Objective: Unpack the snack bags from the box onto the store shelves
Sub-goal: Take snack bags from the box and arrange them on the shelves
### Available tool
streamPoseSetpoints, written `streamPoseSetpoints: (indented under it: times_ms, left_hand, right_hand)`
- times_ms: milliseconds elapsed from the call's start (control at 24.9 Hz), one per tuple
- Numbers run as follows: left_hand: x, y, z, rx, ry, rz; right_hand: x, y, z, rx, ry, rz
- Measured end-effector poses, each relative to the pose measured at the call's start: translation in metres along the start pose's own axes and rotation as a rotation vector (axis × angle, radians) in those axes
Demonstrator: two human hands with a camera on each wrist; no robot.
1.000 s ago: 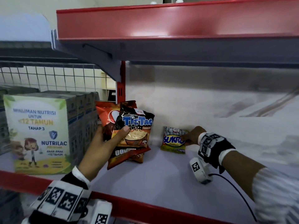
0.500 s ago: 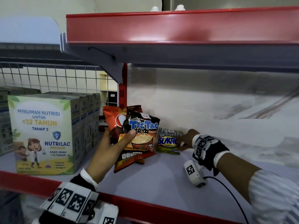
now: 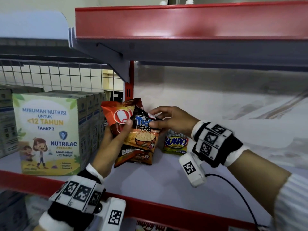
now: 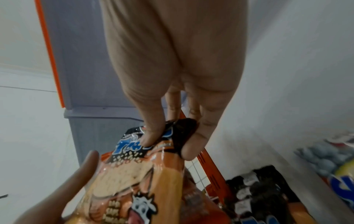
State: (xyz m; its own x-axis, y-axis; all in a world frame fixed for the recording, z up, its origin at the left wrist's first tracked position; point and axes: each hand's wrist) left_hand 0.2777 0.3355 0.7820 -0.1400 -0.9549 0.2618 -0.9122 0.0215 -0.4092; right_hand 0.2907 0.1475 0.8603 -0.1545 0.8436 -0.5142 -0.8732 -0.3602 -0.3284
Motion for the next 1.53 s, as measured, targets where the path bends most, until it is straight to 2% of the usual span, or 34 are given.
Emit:
streamPoseSetpoints:
  times_ms: [80, 161, 322, 442, 523, 603, 684, 764, 845, 925, 1046, 1166, 1247, 1408, 1528]
  left_hand:
    - [-0.013, -0.001, -0.004, 0.028, 0.022, -0.097]
    - [-0.029, -0.004, -0.008, 0.071, -0.015, -0.195]
    - [-0.051, -0.004, -0.011, 0.097, -0.089, -0.281]
    - [-0.059, 0.002, -0.011, 0.108, -0.156, -0.314]
    - [-0.061, 0.005, -0.012, 0.112, -0.185, -0.289]
    - [-0.060, 0.008, -0.014, 0.094, -0.185, -0.225]
    - [-0.053, 0.009, -0.015, 0.064, -0.209, -0.145]
    - [-0.040, 0.011, -0.016, 0.031, -0.216, -0.052]
    - [-0.021, 0.012, -0.017, 0.022, -0.203, 0.035]
    - [0.001, 0.013, -0.016, 0.023, -0.183, 0.106]
    - [0.029, 0.016, -0.003, -0.045, -0.173, 0.209]
    - [0.045, 0.025, 0.020, -0.115, -0.488, 0.264]
    - [0.052, 0.034, 0.039, -0.084, -0.749, 0.260]
    - [0.063, 0.051, 0.066, -0.031, -0.961, 0.286]
    - [0.065, 0.056, 0.069, -0.015, -1.023, 0.221]
  right_hand:
    - [0.007, -0.004, -0.015, 0.061, 0.011, 0.005]
    - [0.012, -0.009, -0.033, 0.145, 0.129, 0.045]
    - [0.037, -0.031, -0.060, 0.228, 0.395, 0.071]
    - [0.052, -0.046, -0.067, 0.278, 0.476, 0.080]
    - [0.051, -0.047, -0.062, 0.302, 0.550, 0.057]
    - [0.043, -0.041, -0.049, 0.265, 0.600, -0.059]
    - [0.030, -0.031, -0.030, 0.165, 0.367, -0.123]
    - [0.019, -0.015, -0.009, 0.078, -0.032, -0.048]
    - [0.007, 0.003, 0.004, 0.039, -0.199, 0.038]
    - [-0.003, 0.020, 0.006, 0.024, -0.152, 0.060]
    - [-0.028, 0.042, -0.005, 0.058, -0.041, -0.021]
    - [-0.073, 0.072, -0.028, 0.127, -0.015, -0.163]
    - [-0.108, 0.091, -0.048, 0.202, 0.022, -0.297]
    - [-0.153, 0.109, -0.095, 0.420, 0.172, -0.493]
    - [-0.163, 0.109, -0.119, 0.512, 0.173, -0.549]
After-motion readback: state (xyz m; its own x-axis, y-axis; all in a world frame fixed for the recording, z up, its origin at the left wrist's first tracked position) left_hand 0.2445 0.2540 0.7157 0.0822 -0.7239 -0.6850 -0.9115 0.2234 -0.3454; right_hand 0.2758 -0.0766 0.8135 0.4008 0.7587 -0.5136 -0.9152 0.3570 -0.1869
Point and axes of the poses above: each hand's wrist, its own y-axis away from the middle knuckle, its own x-axis out of the palm, z = x × y, and after that the axes turned 4 degrees about -x, right-handed
